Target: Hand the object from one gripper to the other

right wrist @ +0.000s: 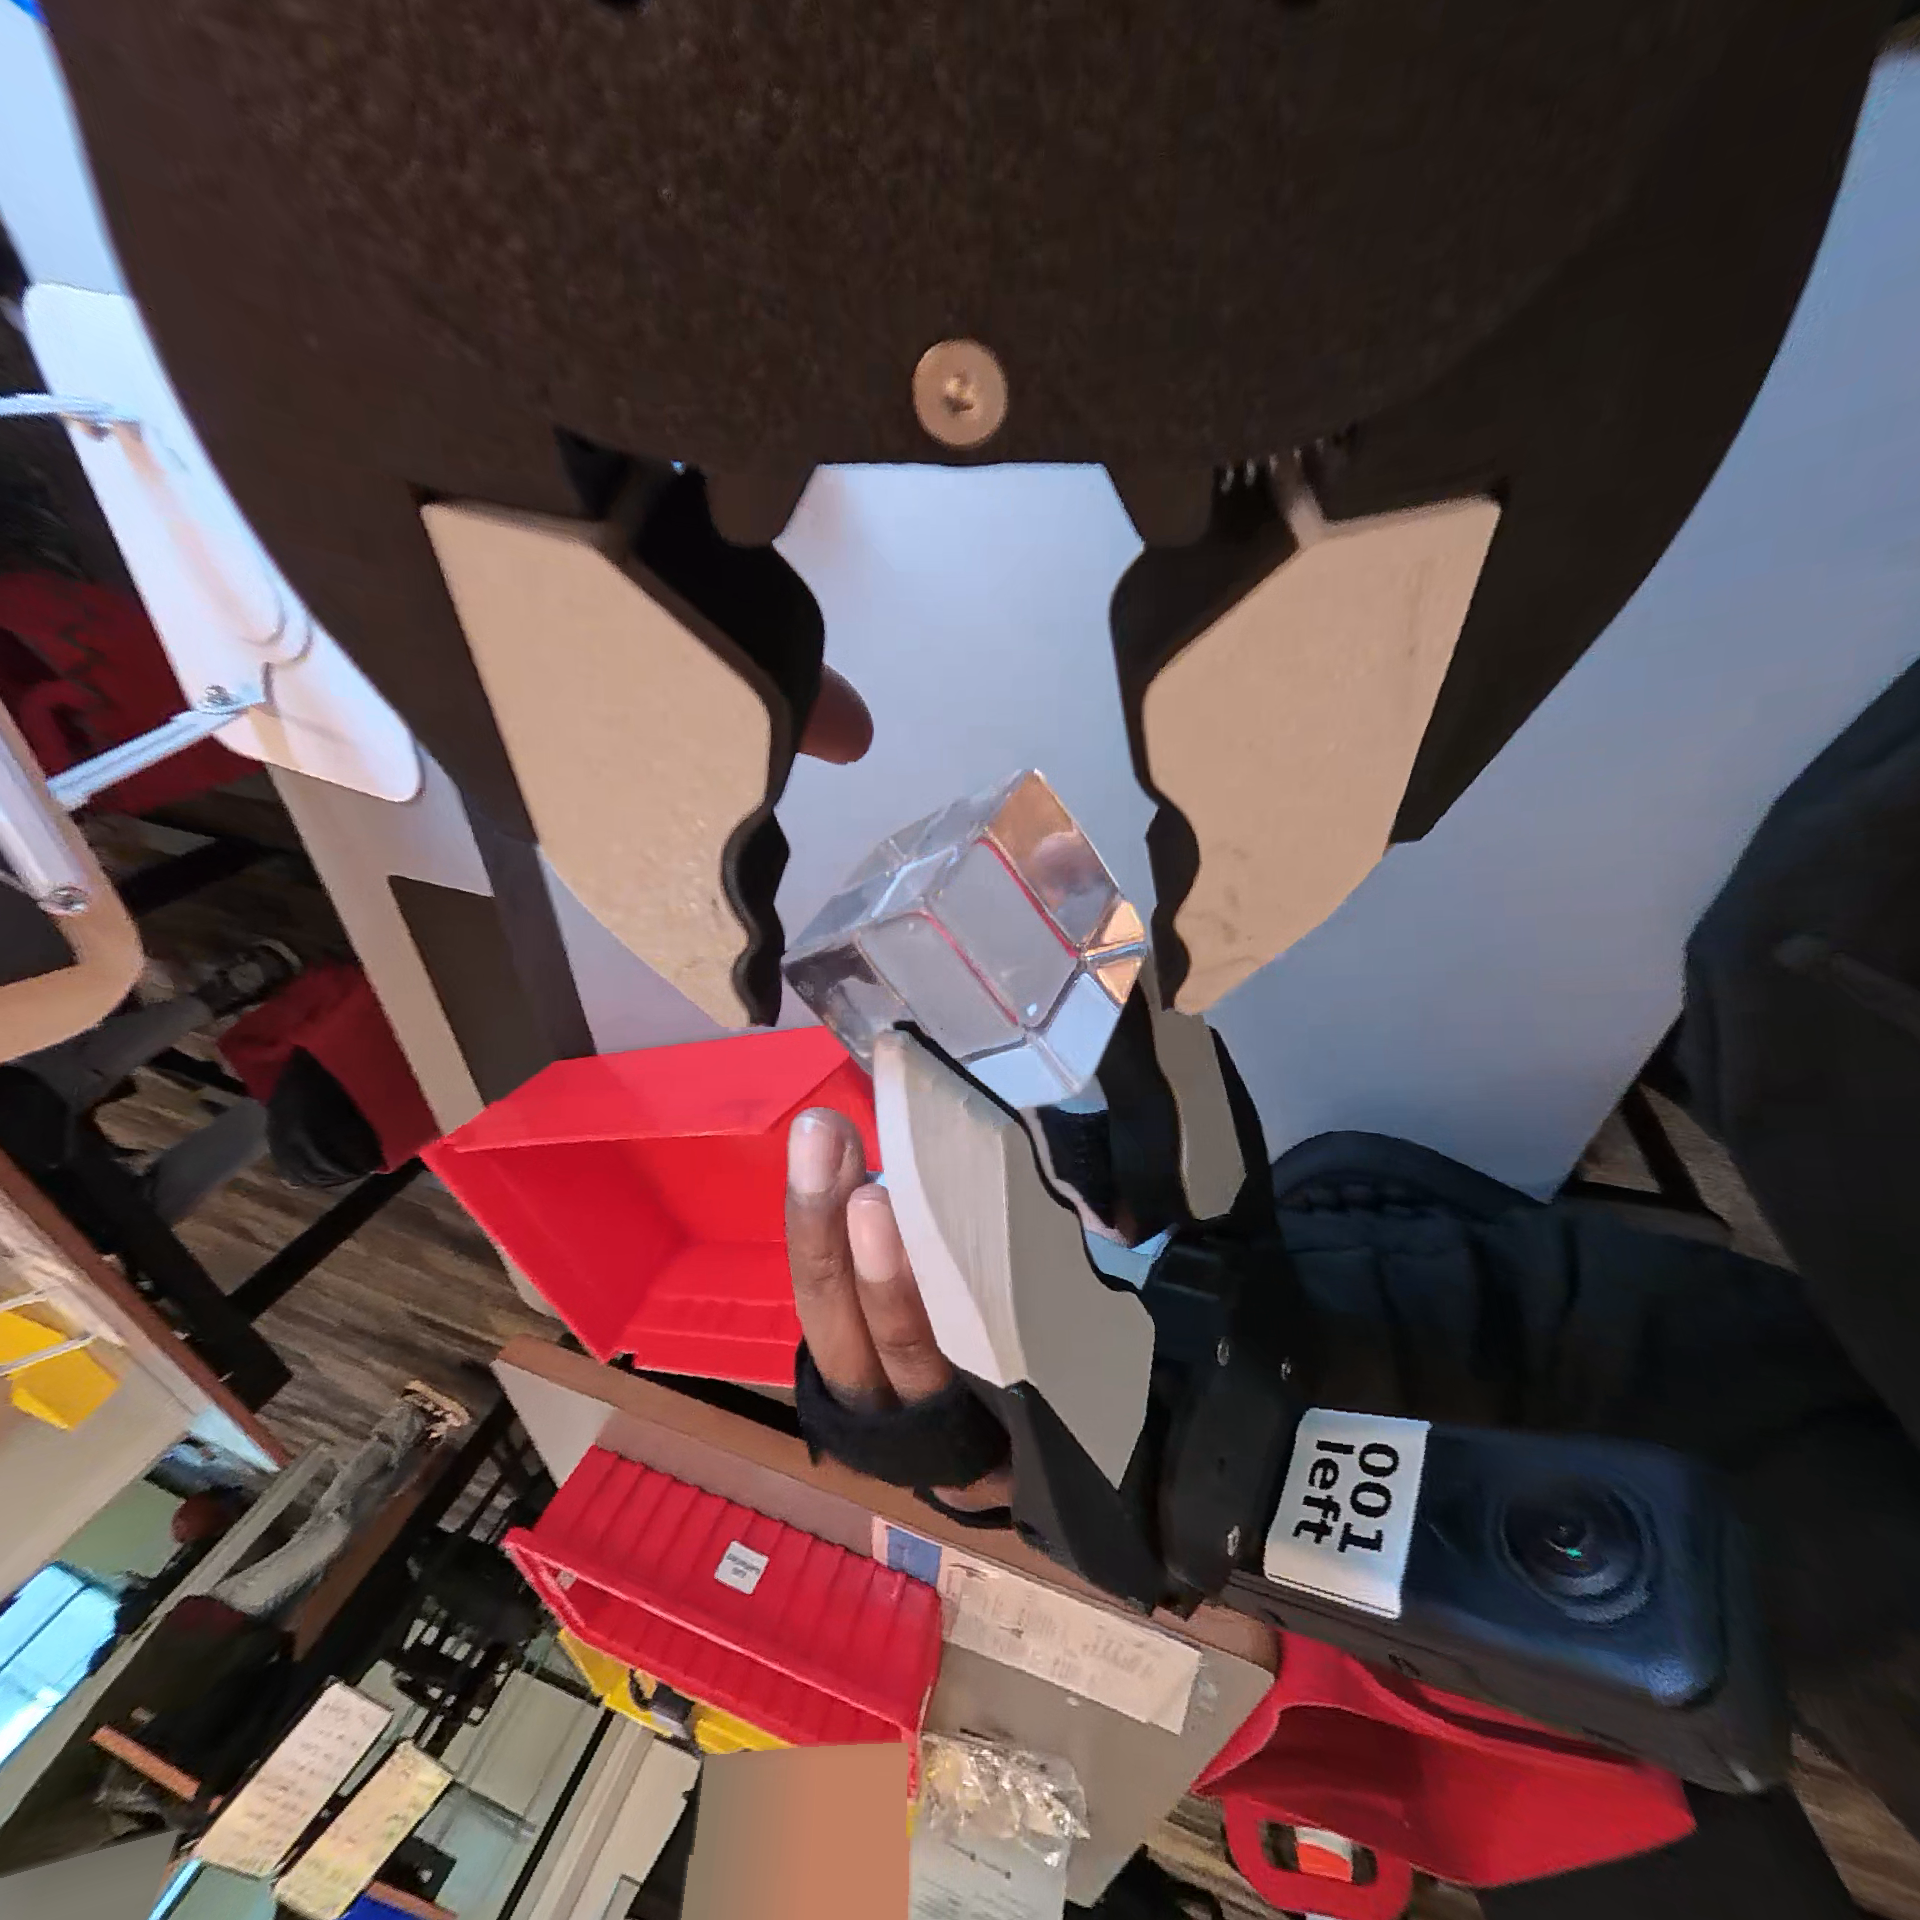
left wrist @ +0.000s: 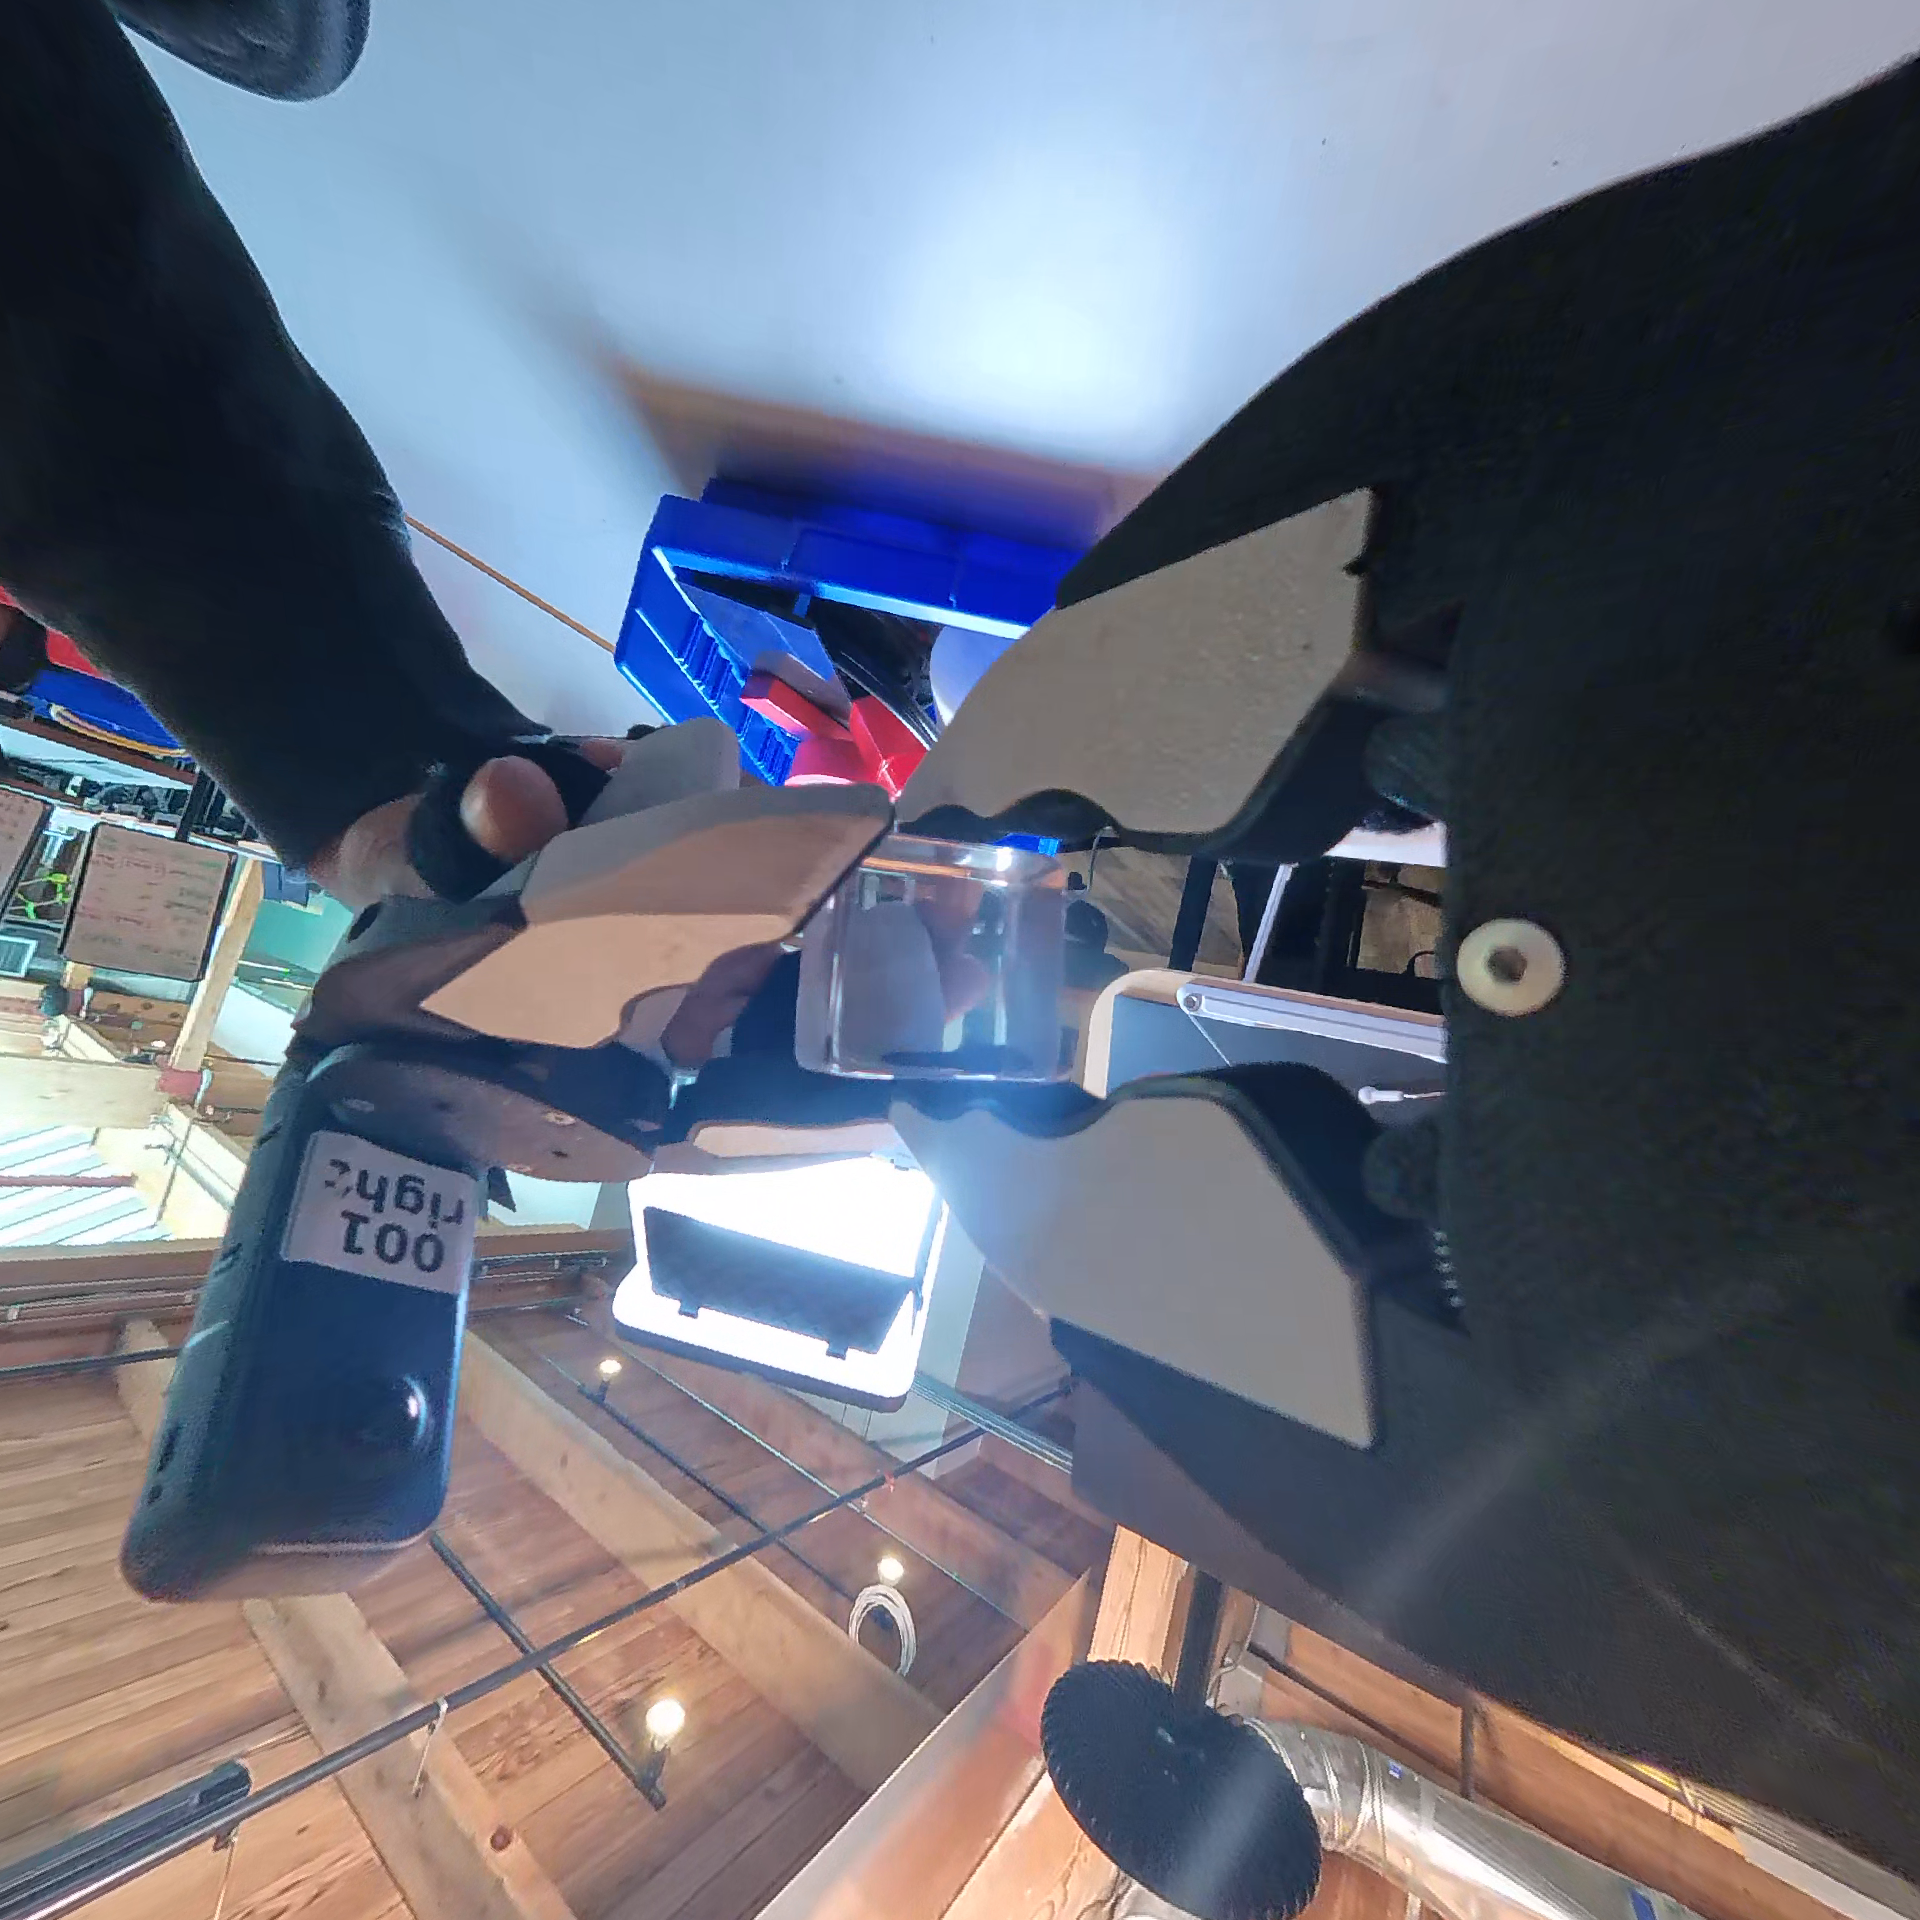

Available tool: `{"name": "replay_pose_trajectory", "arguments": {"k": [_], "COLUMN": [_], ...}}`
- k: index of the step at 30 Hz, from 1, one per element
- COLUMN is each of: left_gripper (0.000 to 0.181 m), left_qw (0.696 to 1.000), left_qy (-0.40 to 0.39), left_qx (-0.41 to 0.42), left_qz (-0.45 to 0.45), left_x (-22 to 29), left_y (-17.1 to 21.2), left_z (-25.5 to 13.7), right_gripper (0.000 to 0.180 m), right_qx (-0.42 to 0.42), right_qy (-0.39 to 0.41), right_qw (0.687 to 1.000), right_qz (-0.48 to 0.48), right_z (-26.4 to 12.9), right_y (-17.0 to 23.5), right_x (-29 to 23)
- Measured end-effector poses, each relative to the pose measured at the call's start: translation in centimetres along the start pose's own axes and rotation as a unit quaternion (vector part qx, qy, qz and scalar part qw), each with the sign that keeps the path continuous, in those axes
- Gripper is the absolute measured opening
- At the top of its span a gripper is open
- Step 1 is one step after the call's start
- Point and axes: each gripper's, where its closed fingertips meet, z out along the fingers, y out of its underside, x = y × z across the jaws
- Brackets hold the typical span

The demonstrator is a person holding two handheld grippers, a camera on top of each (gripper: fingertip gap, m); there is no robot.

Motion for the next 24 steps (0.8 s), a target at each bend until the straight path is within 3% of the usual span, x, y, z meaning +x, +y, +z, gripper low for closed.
{"name": "replay_pose_trajectory", "arguments": {"k": [8, 12, 15, 18, 21, 24], "left_gripper": [0.044, 0.046, 0.048, 0.048, 0.049, 0.049], "left_qw": [1.000, 0.993, 0.969, 0.943, 0.923, 0.914], "left_qy": [-0.008, -0.033, -0.052, -0.063, -0.060, -0.055], "left_qx": [-0.009, -0.038, -0.026, -0.026, -0.013, 0.003], "left_qz": [0.000, -0.109, -0.240, -0.327, -0.380, -0.403], "left_x": [-0.2, -1.8, -3.4, -3.9, -3.9, -4.2], "left_y": [0.3, 2.4, 5.2, 8.1, 9.2, 8.6], "left_z": [0.0, -0.2, -1.2, -1.9, -2.1, -2.1], "right_gripper": [0.066, 0.066, 0.066, 0.066, 0.066, 0.066], "right_qx": [-0.008, -0.008, -0.006, -0.033, -0.060, -0.071], "right_qy": [0.027, 0.114, 0.240, 0.345, 0.389, 0.399], "right_qw": [0.999, 0.991, 0.957, 0.897, 0.852, 0.836], "right_qz": [-0.019, -0.073, -0.165, -0.273, -0.345, -0.371], "right_z": [-0.1, -1.2, -3.1, -4.2, -4.1, -3.4], "right_y": [-0.2, -0.6, -1.6, -2.1, -1.7, -1.0], "right_x": [0.5, 2.8, 5.4, 7.3, 8.0, 8.3]}}
